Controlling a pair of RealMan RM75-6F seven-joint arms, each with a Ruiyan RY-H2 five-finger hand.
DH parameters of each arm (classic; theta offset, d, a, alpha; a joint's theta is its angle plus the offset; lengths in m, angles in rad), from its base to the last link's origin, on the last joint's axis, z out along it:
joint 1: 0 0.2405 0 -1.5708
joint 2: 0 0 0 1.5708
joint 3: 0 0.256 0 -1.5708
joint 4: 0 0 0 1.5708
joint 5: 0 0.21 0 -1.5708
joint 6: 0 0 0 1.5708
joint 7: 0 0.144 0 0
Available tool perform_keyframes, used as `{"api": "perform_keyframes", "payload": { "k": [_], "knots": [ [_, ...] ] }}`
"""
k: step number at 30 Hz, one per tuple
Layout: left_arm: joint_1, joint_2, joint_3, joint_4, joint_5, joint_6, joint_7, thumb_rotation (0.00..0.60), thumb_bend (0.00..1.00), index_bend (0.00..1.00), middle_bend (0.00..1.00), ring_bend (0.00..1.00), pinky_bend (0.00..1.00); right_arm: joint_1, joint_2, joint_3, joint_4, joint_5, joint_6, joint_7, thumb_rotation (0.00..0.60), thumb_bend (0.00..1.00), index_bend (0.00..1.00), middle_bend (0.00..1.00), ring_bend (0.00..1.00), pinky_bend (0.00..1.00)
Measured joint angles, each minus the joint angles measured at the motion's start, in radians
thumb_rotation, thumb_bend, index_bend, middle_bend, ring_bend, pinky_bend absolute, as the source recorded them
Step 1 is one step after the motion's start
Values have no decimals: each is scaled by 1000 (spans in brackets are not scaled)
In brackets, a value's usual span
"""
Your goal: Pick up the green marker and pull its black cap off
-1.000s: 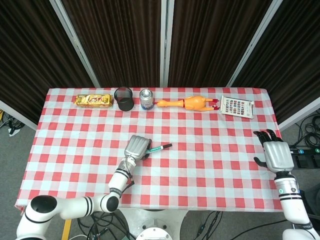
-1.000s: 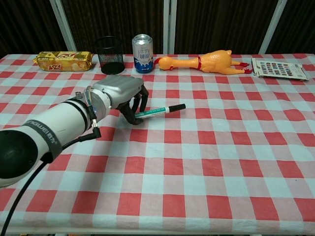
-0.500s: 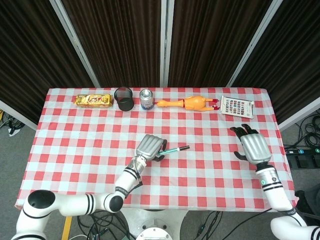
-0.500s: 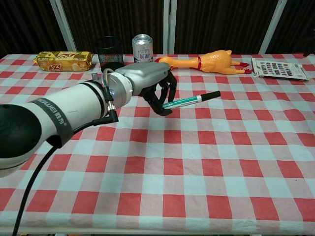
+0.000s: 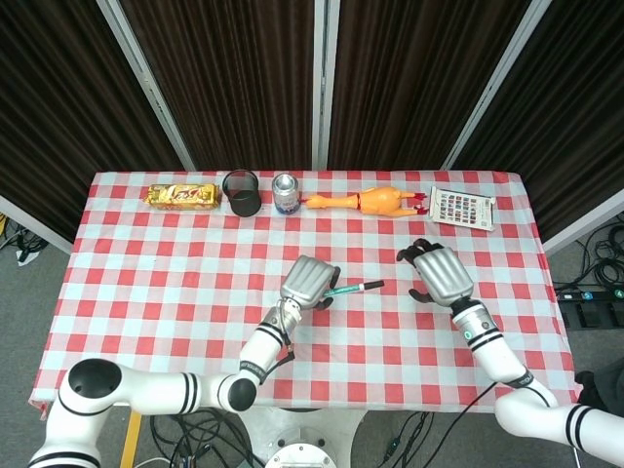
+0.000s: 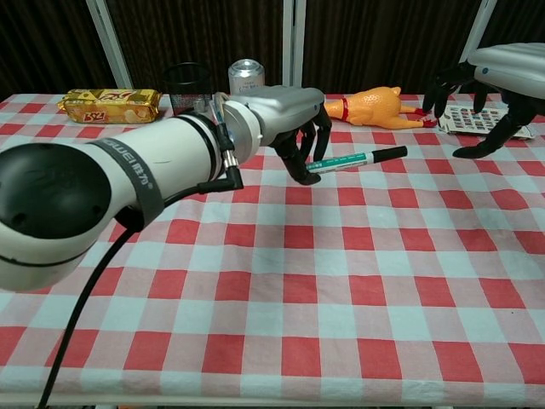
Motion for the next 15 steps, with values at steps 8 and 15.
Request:
{"api": "perform_keyframes", "payload": {
  "k": [8,15],
  "knots": [
    [-22,-2,2,-6,-15,17,-1,600,393,588,636,918,1000,32,-62,-8,33,-11,0,-2,600,96,379,389,209,405],
    [-37,3,0,-11,-24,27,-3,600,392,588,636,918,1000,50,-93,-14,57,-10,-5,-4,600,96,423,417,241,405]
  ]
}}
